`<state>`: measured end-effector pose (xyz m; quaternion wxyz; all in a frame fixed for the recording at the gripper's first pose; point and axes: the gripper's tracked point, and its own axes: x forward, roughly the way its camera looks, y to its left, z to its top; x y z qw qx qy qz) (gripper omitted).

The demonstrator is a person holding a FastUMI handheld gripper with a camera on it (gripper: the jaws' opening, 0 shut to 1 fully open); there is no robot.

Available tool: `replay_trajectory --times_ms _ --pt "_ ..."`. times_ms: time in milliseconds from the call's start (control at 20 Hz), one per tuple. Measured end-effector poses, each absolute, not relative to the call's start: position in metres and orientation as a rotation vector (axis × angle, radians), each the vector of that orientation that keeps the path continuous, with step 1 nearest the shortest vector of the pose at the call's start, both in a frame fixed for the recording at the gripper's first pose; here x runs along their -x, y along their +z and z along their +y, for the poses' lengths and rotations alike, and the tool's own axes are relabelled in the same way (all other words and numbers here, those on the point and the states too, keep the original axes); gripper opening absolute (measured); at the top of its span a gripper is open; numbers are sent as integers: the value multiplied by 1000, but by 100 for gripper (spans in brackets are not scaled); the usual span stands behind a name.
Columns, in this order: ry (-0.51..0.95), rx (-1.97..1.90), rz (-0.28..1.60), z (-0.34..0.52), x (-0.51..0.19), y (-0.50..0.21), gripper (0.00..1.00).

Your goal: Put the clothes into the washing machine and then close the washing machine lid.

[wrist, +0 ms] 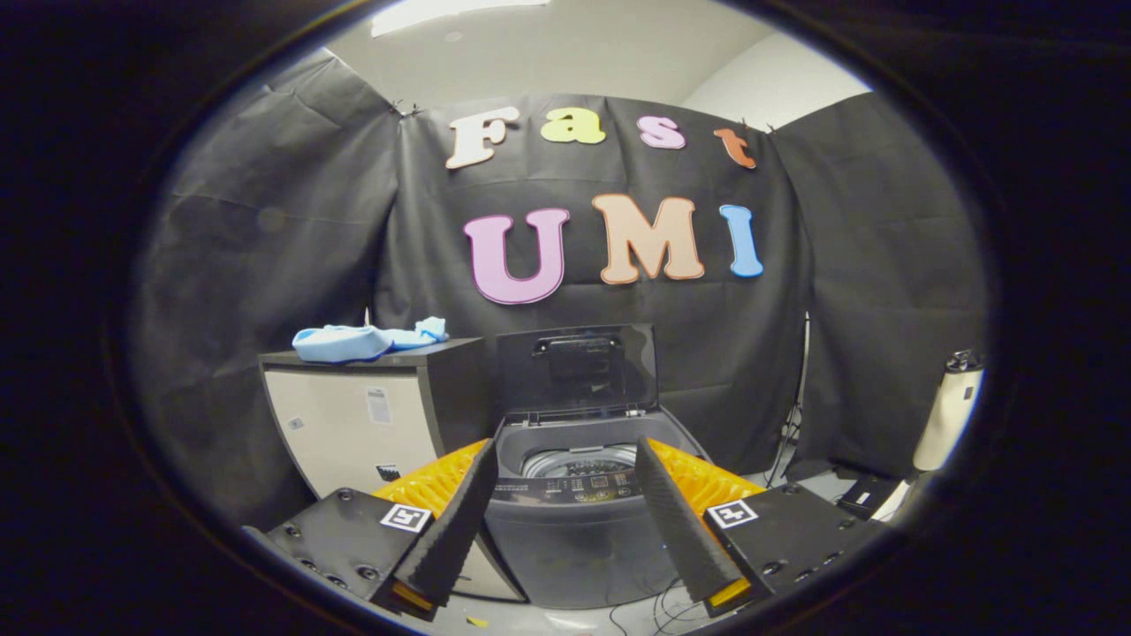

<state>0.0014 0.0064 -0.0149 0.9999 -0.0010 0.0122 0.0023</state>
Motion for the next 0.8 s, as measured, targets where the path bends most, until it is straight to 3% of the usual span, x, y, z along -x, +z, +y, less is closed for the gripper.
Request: replay_trajectory --times_ms 800 --pt "47 6 -6 52 -32 17 97"
